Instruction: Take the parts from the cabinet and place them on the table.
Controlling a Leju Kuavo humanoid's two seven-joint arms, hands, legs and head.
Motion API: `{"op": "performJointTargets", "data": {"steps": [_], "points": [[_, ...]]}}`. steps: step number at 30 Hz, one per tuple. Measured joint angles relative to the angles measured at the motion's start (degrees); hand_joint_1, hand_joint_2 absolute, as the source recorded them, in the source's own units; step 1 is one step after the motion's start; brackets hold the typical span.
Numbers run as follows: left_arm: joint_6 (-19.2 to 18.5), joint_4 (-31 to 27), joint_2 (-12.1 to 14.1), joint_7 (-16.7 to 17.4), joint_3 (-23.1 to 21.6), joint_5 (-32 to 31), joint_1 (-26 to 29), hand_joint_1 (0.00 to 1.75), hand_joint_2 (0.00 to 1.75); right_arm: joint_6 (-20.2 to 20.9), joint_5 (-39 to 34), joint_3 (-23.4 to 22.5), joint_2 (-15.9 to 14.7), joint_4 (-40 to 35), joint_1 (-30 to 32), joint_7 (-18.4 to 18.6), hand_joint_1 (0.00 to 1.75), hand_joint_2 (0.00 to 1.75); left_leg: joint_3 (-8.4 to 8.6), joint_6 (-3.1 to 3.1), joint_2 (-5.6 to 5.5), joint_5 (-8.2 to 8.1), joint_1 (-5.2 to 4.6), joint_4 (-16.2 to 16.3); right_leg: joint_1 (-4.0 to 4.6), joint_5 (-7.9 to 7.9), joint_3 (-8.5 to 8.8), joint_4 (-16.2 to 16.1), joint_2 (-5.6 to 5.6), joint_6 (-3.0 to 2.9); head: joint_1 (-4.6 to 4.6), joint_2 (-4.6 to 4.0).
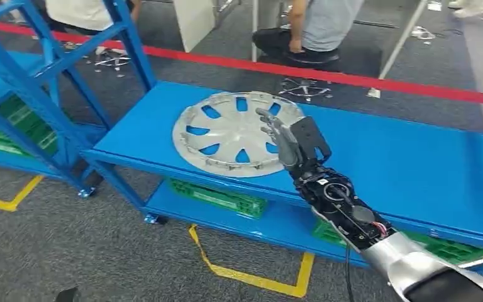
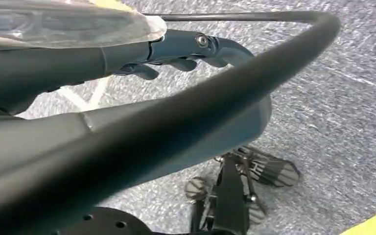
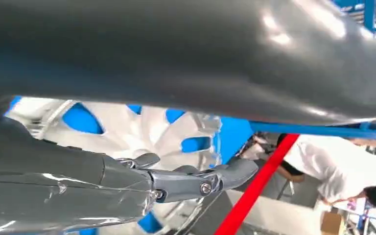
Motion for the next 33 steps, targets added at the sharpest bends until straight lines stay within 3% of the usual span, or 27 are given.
{"op": "performJointTargets", "data": {"steps": [1,2,5,6,7,8,10,11,12,13,14,15,16,17,20,21,22,23,24,25,26,27,28,30,33], "points": [[0.0,0.0,0.0,0.0,0.0,0.0,-0.1,0.0,0.0,0.0,0.0,-0.1,-0.1,0.0,0.0,0.0,0.0,0.0,-0.13,-0.22,-0.4,-0.1,-0.08,0.1,-0.11,-0.1,1.45,-2.9,2.59,-0.36,0.18,0.0],[0.0,0.0,0.0,0.0,0.0,0.0,-0.2,0.0,0.0,-0.1,0.0,-0.2,-0.1,0.0,0.0,0.0,0.0,0.0,-0.54,-0.48,-0.97,-0.08,-0.13,0.6,-0.25,-0.38,2.21,-4.6,2.45,-0.43,0.05,0.0],[0.0,0.0,0.0,0.0,0.0,0.0,0.2,0.0,0.0,-0.4,0.0,-0.4,-0.1,0.0,0.0,0.2,0.0,0.0,-1.06,-1.74,-2.1,0.51,0.26,0.0,0.12,-0.1,2.31,-4.5,1.37,-1.3,0.22,0.0],[0.0,0.0,0.1,0.0,0.0,0.0,0.3,0.0,0.0,-0.6,0.0,-0.6,-0.1,0.0,-0.1,0.2,0.0,0.0,-1.09,-1.91,-1.54,0.17,0.22,0.3,-0.42,0.25,2.82,-5.3,0.71,-1.81,0.25,0.0],[-0.1,0.0,0.0,-0.1,0.0,0.0,0.2,0.0,0.0,-1.0,0.0,-0.9,-0.1,0.0,-0.2,0.2,0.0,0.0,-1.78,-2.32,1.06,-0.88,-0.01,2.1,-0.35,0.33,3.11,-5.6,0.17,-1.98,-0.36,0.0],[-0.1,0.0,0.0,-0.1,0.0,0.0,0.0,0.0,0.0,-1.3,-0.2,-1.1,-0.2,0.0,-0.2,0.4,0.0,0.0,-3.72,-2.63,2.13,-2.75,0.08,5.7,-0.34,0.3,3.15,-5.7,-0.42,-2.3,-1.05,0.0],[-0.1,0.0,0.1,-0.1,0.0,0.0,-0.2,0.0,0.0,-2.0,-0.3,-1.7,-0.7,0.0,-0.2,0.9,0.0,0.0,-8.83,-3.17,2.8,-6.43,0.37,15.1,-0.25,0.23,3.07,-5.6,-1.58,-2.37,-1.48,0.0],[-0.1,0.0,0.0,-0.1,0.0,0.0,-0.1,0.0,0.0,-2.2,-0.3,-2.0,-1.1,0.0,-0.2,1.2,0.0,0.0,-10.5,-3.36,2.93,-6.99,0.52,18.0,-0.26,0.16,3.03,-5.6,-2.11,-2.4,-1.72,0.0],[-0.1,0.0,0.0,-0.1,0.0,0.0,0.1,0.0,0.0,-2.3,-0.3,-2.3,-1.5,0.0,-0.2,1.4,0.0,0.0,-10.75,-3.48,3.11,-6.16,0.69,18.0,-0.27,0.13,3.06,-5.6,-2.59,-2.37,-1.97,0.0],[-0.1,0.0,0.0,-0.1,0.0,0.0,0.2,0.0,0.0,-2.5,-0.3,-2.6,-1.7,0.0,-0.2,1.5,0.0,0.0,-9.51,-3.51,3.31,-4.25,0.8,15.3,-0.3,0.05,3.1,-5.6,-3.03,-2.28,-2.12,0.0],[-0.1,0.0,0.0,-0.1,0.0,0.0,0.2,0.0,0.0,-2.5,-0.2,-3.0,-1.9,0.0,-0.3,1.6,0.0,0.0,-6.98,-3.47,3.65,-1.73,0.9,10.3,-0.37,-0.04,3.2,-5.6,-3.43,-2.15,-2.27,0.0],[-0.1,0.0,0.2,-0.1,0.0,0.0,0.2,0.0,0.0,-2.6,-0.2,-3.3,-2.1,0.0,-0.4,1.6,0.0,0.0,-3.84,-3.39,4.62,0.63,0.91,4.6,-0.39,-0.18,3.37,-5.6,-3.77,-1.92,-2.42,0.0],[-0.1,0.0,0.2,-0.1,0.0,0.0,0.1,0.0,0.0,-2.6,-0.2,-3.4,-2.2,-0.1,-0.5,1.8,0.0,0.0,-1.59,-3.23,6.66,1.34,0.87,0.5,-0.21,-0.3,3.5,-5.6,-4.01,-1.65,-2.71,0.0],[-0.1,0.0,0.2,-0.1,0.0,0.0,-0.1,0.0,0.0,-2.7,-0.1,-3.7,-2.4,-0.2,-0.6,2.0,0.0,0.0,-1.49,-2.72,6.33,1.13,0.36,-0.2,0.21,-0.59,3.32,-5.4,-4.16,-1.16,-3.28,0.0],[-0.2,0.0,0.2,-0.1,0.0,0.0,0.0,0.0,0.0,-3.4,0.4,-4.3,-3.3,-0.5,-0.7,3.2,0.0,0.0,-1.61,-1.4,5.15,0.77,0.06,0.0,0.12,-0.92,3.96,-5.8,-4.95,-0.09,-2.42,0.0],[-0.3,0.0,0.2,-0.2,0.0,0.0,0.1,0.0,0.0,-3.9,1.3,-4.5,-3.8,-0.5,-0.7,4.1,0.0,0.0,-1.33,-0.89,4.92,1.01,0.48,-0.2,-0.03,-1.25,3.93,-5.6,-4.84,0.39,-2.27,0.0],[-0.4,0.0,0.2,-0.2,0.0,0.0,0.1,0.0,0.0,-4.5,2.4,-4.9,-4.7,-0.5,-0.7,5.3,0.0,0.0,-1.16,-0.63,4.88,0.96,0.53,-0.3,-0.2,-2.22,3.27,-4.3,-3.47,0.75,-1.94,0.0],[-0.5,0.0,0.2,-0.3,0.0,0.0,0.1,0.0,0.0,-5.2,3.2,-5.2,-5.3,-0.5,-0.8,6.4,0.0,0.0,-1.06,-0.85,4.79,0.83,0.05,0.1,0.09,-2.68,2.72,-3.5,-2.96,-0.37,-1.33,0.0],[-0.6,0.0,0.2,-0.3,0.0,0.0,0.1,0.0,0.0,-5.6,4.1,-5.6,-5.8,-0.5,-0.9,7.1,0.0,0.0,-0.99,-0.74,4.52,0.43,-0.24,0.4,0.14,-0.01,3.0,-5.5,-3.14,-3.63,-0.44,0.0],[-0.6,0.0,0.2,-0.4,0.0,0.0,0.2,0.0,0.0,-5.8,4.7,-5.8,-6.7,-0.4,-0.8,7.8,0.0,0.0,-0.83,-0.64,4.34,0.34,-0.48,0.2,-0.01,-2.41,3.51,-5.2,-3.36,-3.09,-0.7,0.0],[-0.6,0.0,0.2,-0.4,0.0,0.0,0.2,0.0,0.0,-6.3,5.9,-6.1,-7.5,-0.4,-0.7,8.3,0.0,0.0,-0.75,-0.32,4.22,0.08,-0.52,0.4,-0.08,-0.83,3.6,-5.4,-3.26,-1.8,-0.94,0.0],[-0.6,0.0,0.2,-0.5,0.0,0.0,0.2,0.0,0.0,-6.6,6.6,-6.4,-8.2,-0.3,-0.7,8.9,0.0,1.75,-0.76,-0.28,4.18,0.04,-0.5,0.5,-0.17,-1.55,3.8,-5.7,-3.29,-0.85,-0.68,0.0],[-0.6,0.0,0.2,-0.5,0.0,0.0,0.2,0.0,0.0,-6.8,7.6,-6.8,-8.9,-0.3,-0.7,9.4,0.0,1.75,-0.79,-0.2,4.17,-0.01,-0.5,0.5,-0.18,-1.13,3.89,-5.8,-3.28,-0.51,-0.33,0.0],[-0.6,0.0,0.1,-0.5,0.0,-0.1,0.2,0.0,0.0,-7.5,10.0,-7.1,-9.8,-0.2,-0.7,11.0,0.0,1.75,-0.89,-0.11,4.17,-0.08,-0.51,0.6,-0.2,-1.14,3.9,-5.9,-3.25,-0.59,0.0,0.0],[-0.7,0.0,0.1,-0.5,0.0,-0.2,0.2,0.0,0.0,-9.1,20.6,-7.5,-12.2,0.1,-0.7,17.8,0.0,1.75,-0.9,-0.02,4.17,-0.15,-0.59,0.6,-0.31,-1.11,3.94,-6.0,-3.21,-0.44,0.37,0.0]]}}
